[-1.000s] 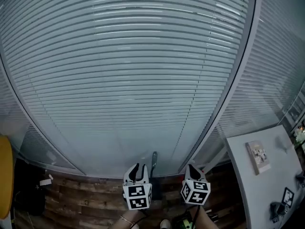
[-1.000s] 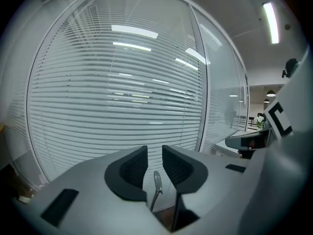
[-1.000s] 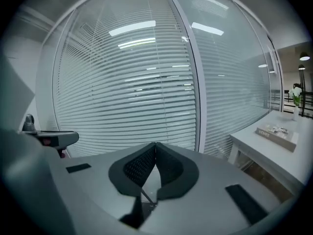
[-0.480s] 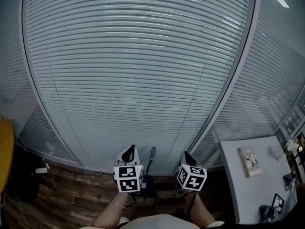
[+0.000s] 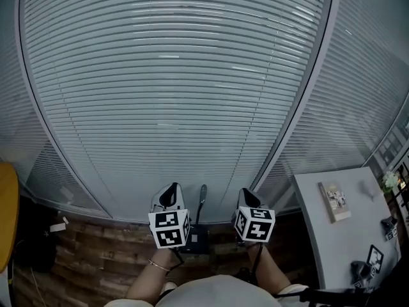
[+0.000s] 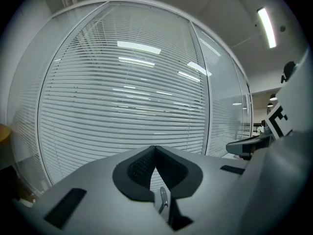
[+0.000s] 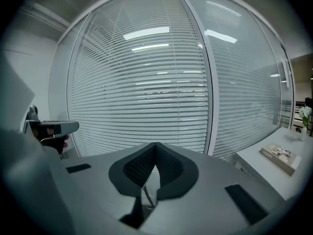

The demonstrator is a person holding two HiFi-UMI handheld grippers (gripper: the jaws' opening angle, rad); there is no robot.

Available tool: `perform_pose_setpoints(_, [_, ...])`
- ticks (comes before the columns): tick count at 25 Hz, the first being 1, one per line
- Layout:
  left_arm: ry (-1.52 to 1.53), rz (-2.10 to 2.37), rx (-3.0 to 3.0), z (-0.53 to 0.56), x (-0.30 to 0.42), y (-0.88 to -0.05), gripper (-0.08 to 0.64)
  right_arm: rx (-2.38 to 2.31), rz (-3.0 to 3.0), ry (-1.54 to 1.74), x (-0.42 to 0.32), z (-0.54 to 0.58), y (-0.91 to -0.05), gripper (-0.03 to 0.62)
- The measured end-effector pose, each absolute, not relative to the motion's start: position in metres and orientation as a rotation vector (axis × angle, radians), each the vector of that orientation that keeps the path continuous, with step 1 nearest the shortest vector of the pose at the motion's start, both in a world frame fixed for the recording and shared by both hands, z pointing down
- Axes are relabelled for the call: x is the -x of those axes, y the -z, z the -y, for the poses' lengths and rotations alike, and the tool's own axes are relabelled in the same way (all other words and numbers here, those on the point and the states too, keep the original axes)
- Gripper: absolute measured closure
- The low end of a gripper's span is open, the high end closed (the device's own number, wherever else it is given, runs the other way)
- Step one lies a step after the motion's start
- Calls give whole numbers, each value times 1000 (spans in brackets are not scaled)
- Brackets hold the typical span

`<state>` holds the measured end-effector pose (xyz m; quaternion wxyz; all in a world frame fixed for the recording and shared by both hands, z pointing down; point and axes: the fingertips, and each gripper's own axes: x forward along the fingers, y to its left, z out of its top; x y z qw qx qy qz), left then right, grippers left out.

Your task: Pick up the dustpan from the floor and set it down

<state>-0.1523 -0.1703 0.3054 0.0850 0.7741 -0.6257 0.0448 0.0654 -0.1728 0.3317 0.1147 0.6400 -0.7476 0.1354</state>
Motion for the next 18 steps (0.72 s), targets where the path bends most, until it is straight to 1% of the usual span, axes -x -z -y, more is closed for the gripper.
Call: perform_pose_setpoints(18, [-204,1843,-2306,156,151,-313,543,-1834,2224,-411,-58,158,-331,560])
